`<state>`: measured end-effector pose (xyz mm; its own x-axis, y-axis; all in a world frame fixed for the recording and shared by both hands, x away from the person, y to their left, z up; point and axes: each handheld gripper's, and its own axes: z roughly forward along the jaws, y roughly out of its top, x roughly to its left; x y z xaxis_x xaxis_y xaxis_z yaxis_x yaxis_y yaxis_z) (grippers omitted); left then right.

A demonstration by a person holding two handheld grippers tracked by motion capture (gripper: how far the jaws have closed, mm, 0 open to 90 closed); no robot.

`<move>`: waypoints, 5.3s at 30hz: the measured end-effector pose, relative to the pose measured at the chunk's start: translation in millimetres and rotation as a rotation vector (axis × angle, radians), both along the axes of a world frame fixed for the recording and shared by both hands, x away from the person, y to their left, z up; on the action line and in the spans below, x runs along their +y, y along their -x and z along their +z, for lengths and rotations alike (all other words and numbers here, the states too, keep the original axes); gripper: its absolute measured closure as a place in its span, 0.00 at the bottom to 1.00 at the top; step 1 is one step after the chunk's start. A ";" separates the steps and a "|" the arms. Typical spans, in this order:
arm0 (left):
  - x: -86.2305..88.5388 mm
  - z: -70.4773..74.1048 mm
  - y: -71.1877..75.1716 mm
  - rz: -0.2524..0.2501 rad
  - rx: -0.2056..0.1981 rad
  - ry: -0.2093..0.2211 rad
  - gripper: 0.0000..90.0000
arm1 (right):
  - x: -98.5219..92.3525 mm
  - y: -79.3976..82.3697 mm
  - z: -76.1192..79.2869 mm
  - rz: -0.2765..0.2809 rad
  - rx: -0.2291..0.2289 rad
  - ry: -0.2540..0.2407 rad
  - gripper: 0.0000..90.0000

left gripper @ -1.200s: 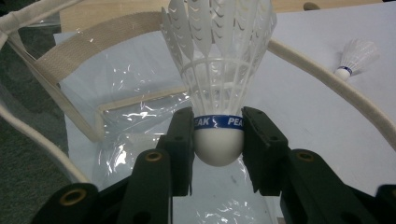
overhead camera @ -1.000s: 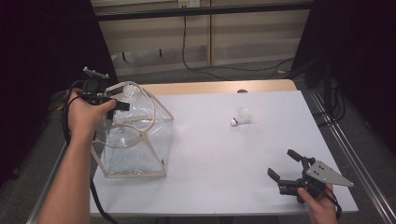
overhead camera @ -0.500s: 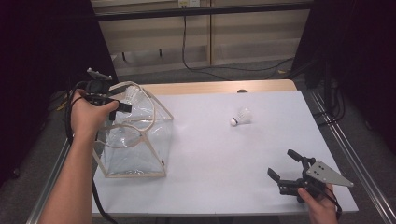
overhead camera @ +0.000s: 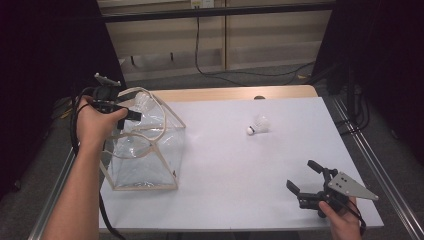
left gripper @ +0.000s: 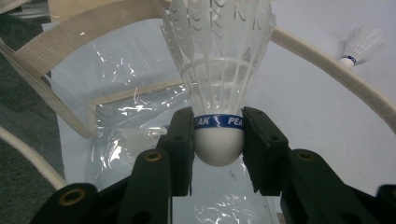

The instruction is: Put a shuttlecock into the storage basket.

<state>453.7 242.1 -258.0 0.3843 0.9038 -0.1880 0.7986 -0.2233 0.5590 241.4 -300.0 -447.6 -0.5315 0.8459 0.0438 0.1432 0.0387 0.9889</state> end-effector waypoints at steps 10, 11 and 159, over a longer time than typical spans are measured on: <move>0.6 -3.1 -2.3 0.012 0.007 -0.005 0.72 | -0.2 0.0 0.0 0.000 -0.001 0.001 0.03; 0.3 -3.6 -2.6 0.011 0.008 -0.004 0.72 | -0.3 -0.1 -0.1 -0.001 -0.001 0.001 0.03; -124.3 6.4 51.7 -0.487 -0.053 0.186 0.03 | -1.5 1.2 0.4 0.000 -0.003 0.002 0.03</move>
